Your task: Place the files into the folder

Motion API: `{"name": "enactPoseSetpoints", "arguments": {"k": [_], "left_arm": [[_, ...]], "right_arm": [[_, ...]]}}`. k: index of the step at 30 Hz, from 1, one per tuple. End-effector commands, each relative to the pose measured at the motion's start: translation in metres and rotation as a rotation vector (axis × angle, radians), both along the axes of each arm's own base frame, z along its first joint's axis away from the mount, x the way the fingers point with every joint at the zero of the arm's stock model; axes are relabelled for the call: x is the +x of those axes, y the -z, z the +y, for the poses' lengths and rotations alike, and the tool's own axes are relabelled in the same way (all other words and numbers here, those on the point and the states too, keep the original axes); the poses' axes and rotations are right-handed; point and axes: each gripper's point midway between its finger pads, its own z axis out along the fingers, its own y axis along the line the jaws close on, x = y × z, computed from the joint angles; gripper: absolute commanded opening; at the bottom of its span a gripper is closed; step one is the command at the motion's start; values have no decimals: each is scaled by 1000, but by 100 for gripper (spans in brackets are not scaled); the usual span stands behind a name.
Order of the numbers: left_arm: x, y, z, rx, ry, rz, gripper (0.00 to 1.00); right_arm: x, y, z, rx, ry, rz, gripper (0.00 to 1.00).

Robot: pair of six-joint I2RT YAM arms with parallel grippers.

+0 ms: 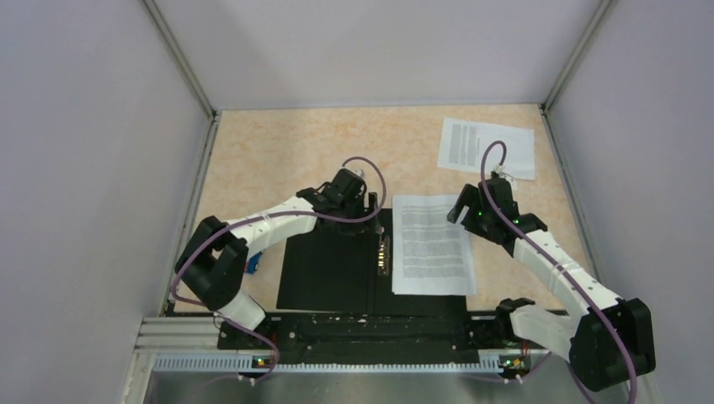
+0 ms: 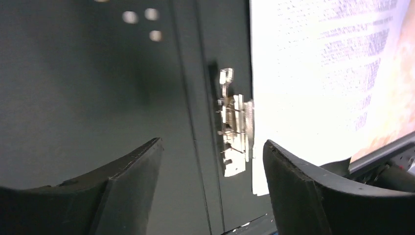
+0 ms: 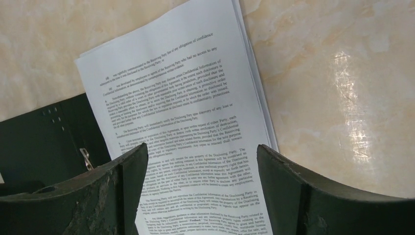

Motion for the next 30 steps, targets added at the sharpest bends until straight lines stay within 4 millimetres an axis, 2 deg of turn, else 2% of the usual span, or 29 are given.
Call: {"name": "enactPoseSetpoints", "arguments": {"k": [1, 5, 8, 15, 21, 30], "left_arm": [[-1, -10, -32, -16, 116, -54, 74], [-15, 2, -47, 30, 163, -35, 58], [-23, 11, -55, 68, 182, -25, 50], [-26, 23, -70, 100, 195, -18, 41], [-19, 32, -65, 159, 164, -21, 32], [-2, 46, -52, 271, 130, -29, 25]], "right_arm": [[10, -8, 6, 36, -34, -47, 81], [9, -9, 7, 37, -45, -51, 80], [8, -7, 6, 31, -46, -50, 80], [6, -1, 5, 25, -57, -41, 80], [5, 1, 5, 15, -68, -42, 80], [6, 5, 5, 1, -85, -34, 79]]}}
